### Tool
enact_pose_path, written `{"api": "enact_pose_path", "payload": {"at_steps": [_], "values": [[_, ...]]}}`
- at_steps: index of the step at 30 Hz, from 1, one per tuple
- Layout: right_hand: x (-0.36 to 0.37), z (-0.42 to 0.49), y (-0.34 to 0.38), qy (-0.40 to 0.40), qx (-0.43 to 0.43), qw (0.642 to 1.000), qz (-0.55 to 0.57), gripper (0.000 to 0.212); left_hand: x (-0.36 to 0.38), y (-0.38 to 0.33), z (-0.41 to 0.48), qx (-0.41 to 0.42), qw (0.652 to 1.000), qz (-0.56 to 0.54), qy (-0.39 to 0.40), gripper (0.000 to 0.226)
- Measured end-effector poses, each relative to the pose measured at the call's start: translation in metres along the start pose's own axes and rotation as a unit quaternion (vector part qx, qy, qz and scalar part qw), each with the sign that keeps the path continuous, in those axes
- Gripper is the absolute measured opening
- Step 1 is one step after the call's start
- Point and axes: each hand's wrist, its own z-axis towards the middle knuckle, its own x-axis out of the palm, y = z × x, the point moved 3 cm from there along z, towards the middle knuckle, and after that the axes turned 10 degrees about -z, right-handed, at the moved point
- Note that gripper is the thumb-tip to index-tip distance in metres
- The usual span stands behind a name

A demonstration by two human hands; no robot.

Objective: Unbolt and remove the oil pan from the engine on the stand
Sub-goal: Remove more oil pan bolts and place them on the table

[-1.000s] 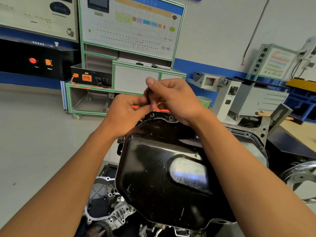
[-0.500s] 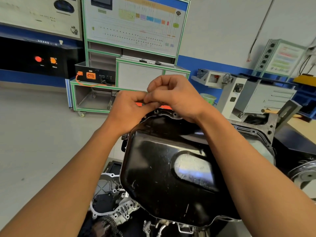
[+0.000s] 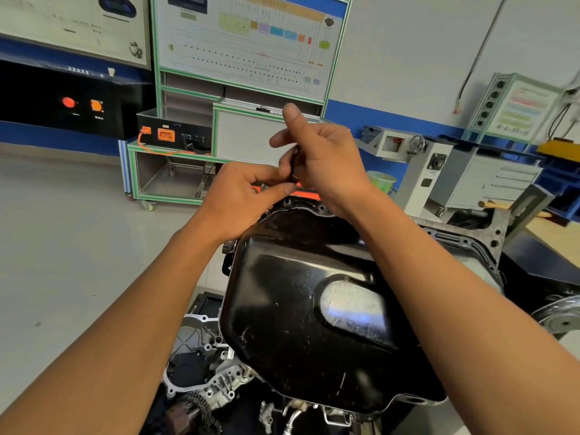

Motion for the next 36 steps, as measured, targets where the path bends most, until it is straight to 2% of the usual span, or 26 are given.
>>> {"api": "enact_pose_path", "payload": {"at_steps": [3,6,10,13,14,18,21,24,30,36], "values": [[0.007,0.005,-0.002,0.003,0.052,0.998,-0.045,0.053,0.0,-0.004,0.0,0.016,0.999,0.027,0.004,0.02],[0.009,0.005,-0.004,0.016,0.066,0.996,-0.054,0.05,0.0,-0.007,0.0,0.032,0.998,0.054,-0.004,0.024],[0.009,0.001,-0.008,0.027,0.04,0.997,-0.056,0.031,-0.001,-0.007,-0.001,0.03,0.997,0.056,-0.037,0.019],[0.009,-0.005,-0.006,0.055,0.003,0.998,-0.022,0.024,-0.002,-0.006,-0.002,0.031,0.996,0.055,-0.059,0.012],[0.008,-0.007,-0.004,0.065,0.003,0.998,-0.006,0.029,-0.001,-0.006,-0.002,0.032,0.996,0.052,-0.061,0.01],[0.005,-0.007,-0.003,0.06,0.074,0.995,-0.016,0.057,0.002,-0.009,-0.002,0.027,0.998,0.037,-0.051,0.026],[0.005,-0.007,-0.006,0.032,0.091,0.994,-0.041,0.051,0.003,-0.01,-0.002,0.019,0.998,0.048,-0.036,0.019],[0.009,-0.008,-0.008,0.023,0.066,0.996,-0.046,0.042,0.001,-0.013,-0.002,0.012,0.998,0.055,-0.033,0.025],[0.007,-0.01,-0.003,0.003,0.066,0.995,-0.075,0.061,0.004,-0.015,-0.002,0.006,0.998,0.056,-0.03,0.008],[0.011,-0.011,-0.006,-0.02,0.062,0.994,-0.086,0.052,0.004,-0.016,-0.003,-0.033,0.998,0.042,0.013,0.015]]}}
